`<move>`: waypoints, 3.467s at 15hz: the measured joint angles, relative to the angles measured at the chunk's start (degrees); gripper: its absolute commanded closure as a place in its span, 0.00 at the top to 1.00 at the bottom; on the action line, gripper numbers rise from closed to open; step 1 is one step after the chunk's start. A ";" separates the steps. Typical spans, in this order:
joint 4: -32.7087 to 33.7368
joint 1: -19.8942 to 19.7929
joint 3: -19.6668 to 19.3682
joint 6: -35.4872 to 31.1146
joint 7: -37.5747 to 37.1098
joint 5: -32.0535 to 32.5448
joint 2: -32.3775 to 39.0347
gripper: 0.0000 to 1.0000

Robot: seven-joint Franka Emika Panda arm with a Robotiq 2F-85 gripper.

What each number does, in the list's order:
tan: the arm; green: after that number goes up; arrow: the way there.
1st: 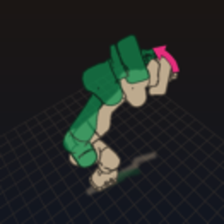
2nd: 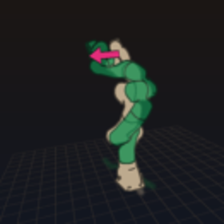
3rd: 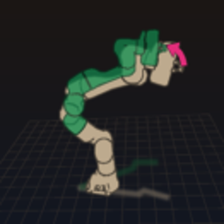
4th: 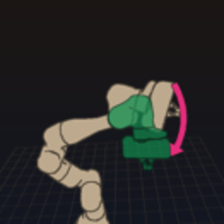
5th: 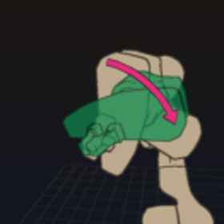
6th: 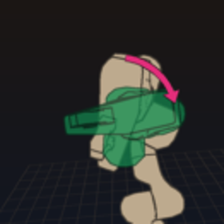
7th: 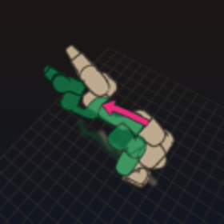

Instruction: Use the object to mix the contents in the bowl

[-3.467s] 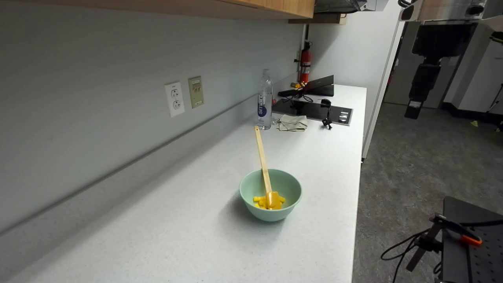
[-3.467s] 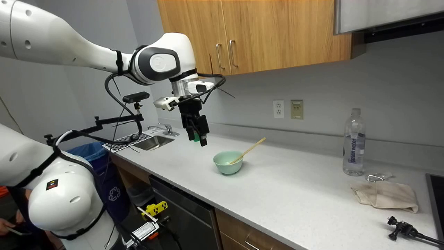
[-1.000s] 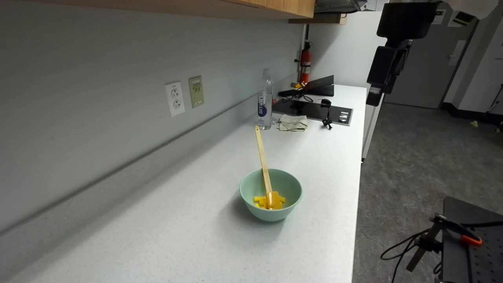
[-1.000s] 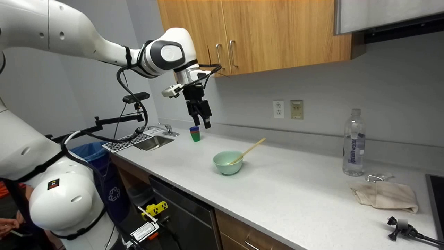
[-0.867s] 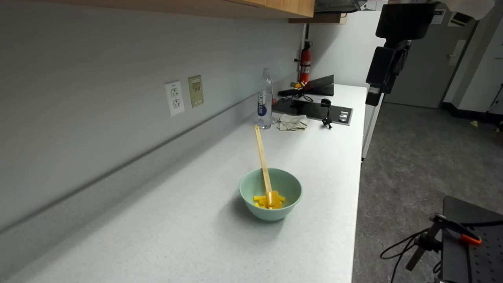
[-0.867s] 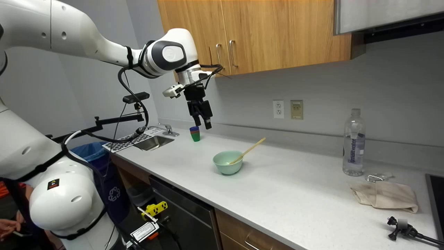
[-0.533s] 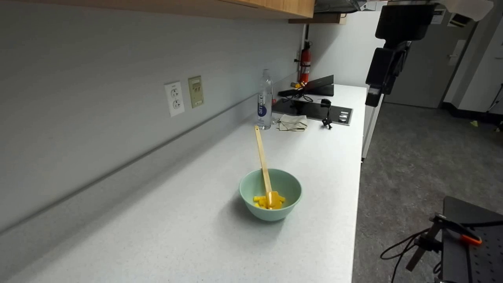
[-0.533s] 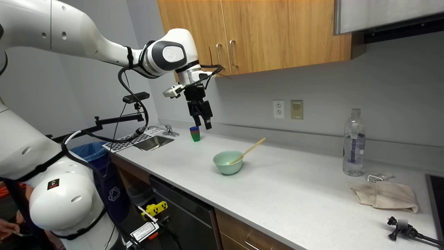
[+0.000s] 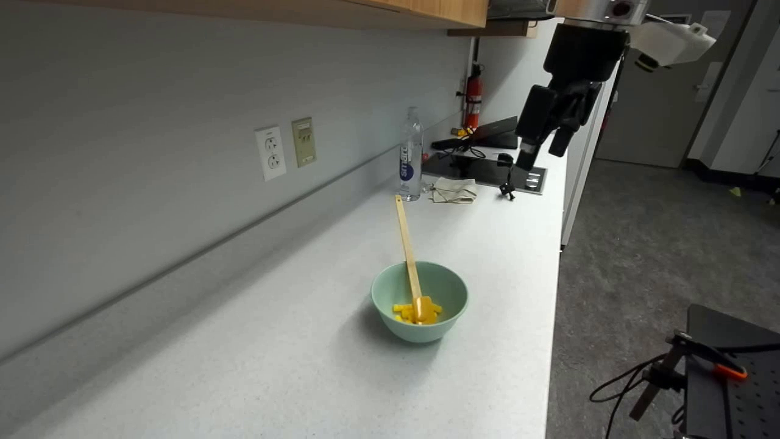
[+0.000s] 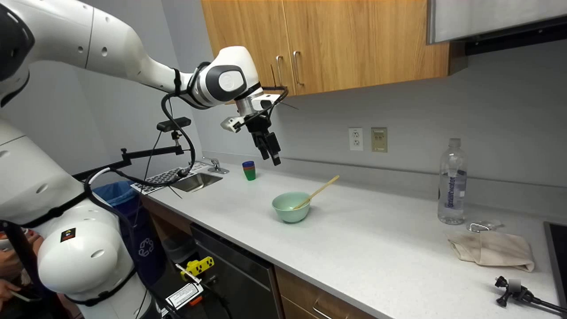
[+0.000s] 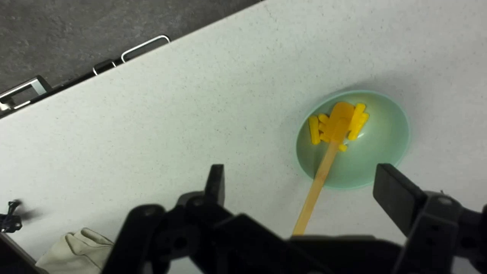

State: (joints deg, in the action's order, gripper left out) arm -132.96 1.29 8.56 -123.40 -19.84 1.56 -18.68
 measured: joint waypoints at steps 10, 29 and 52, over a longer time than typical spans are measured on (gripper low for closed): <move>2.12 0.71 0.21 -10.32 -5.24 -0.22 6.26 1.00; 12.25 1.04 -1.96 -22.87 -26.14 -0.21 25.94 1.00; 30.75 6.36 -10.16 -22.77 -29.35 1.49 45.26 1.00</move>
State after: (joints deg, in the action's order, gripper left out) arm -102.21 7.65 -1.61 -146.18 -49.20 3.05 26.58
